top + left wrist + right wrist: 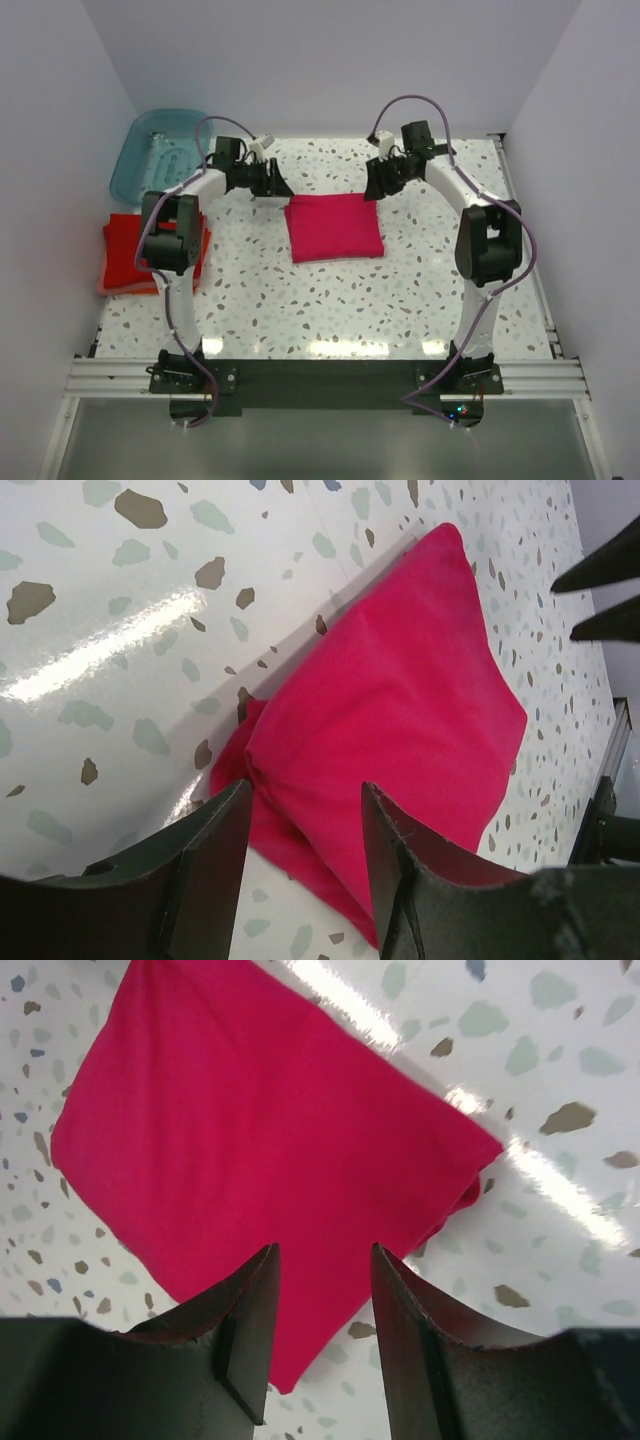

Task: Fold and stack the t-shirts
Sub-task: Fold the tshirt

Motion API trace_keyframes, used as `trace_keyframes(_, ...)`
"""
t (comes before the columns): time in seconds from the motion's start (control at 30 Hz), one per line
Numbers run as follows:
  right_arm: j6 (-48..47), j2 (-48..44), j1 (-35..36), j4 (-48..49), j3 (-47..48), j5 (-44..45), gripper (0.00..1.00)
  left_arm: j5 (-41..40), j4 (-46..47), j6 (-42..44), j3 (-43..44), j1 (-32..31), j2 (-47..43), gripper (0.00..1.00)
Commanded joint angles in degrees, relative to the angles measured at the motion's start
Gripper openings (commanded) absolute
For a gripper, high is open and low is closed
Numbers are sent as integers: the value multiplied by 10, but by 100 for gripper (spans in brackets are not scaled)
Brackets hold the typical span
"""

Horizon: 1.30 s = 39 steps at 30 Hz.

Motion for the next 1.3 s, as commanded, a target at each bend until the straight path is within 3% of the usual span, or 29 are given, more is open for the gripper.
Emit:
trace_keyframes(0.0, 54, 0, 6, 7, -39, -43, 44, -14, 40, -62, 29, -3, 20, 53)
trace_keyframes(0.2, 71, 41, 15, 24, -58, -62, 42, -46, 36, -86, 46, -22, 64, 44)
trace_keyframes(0.4, 64, 70, 15, 19, -42, -57, 42, -77, 20, -73, 93, -16, 113, 19)
trace_keyframes(0.43, 63, 69, 16, 15, -39, -58, 42, -77, 30, -72, 98, -12, 116, 9)
trace_keyframes(0.5, 62, 61, 15, 15, -40, -58, 41, -69, 45, -74, 104, -3, 115, 0)
trace_keyframes(0.63, 86, 14, 15, 40, -66, -73, 41, -48, 77, -70, 109, 15, 100, 3)
trace_keyframes(0.73, 125, -20, 15, 88, -100, -87, 43, -7, 85, -63, 111, 25, 78, 36)
trace_keyframes(0.8, 166, -53, 15, 127, -123, -107, 43, 25, 87, -46, 84, 24, 50, 43)
trace_keyframes(1.03, 284, -89, 46, 193, -194, -159, 40, 110, 115, -81, -122, -6, -128, 46)
trace_keyframes(1.27, 316, -34, 73, 210, -230, -186, 37, 126, 166, -132, -258, -76, -134, 47)
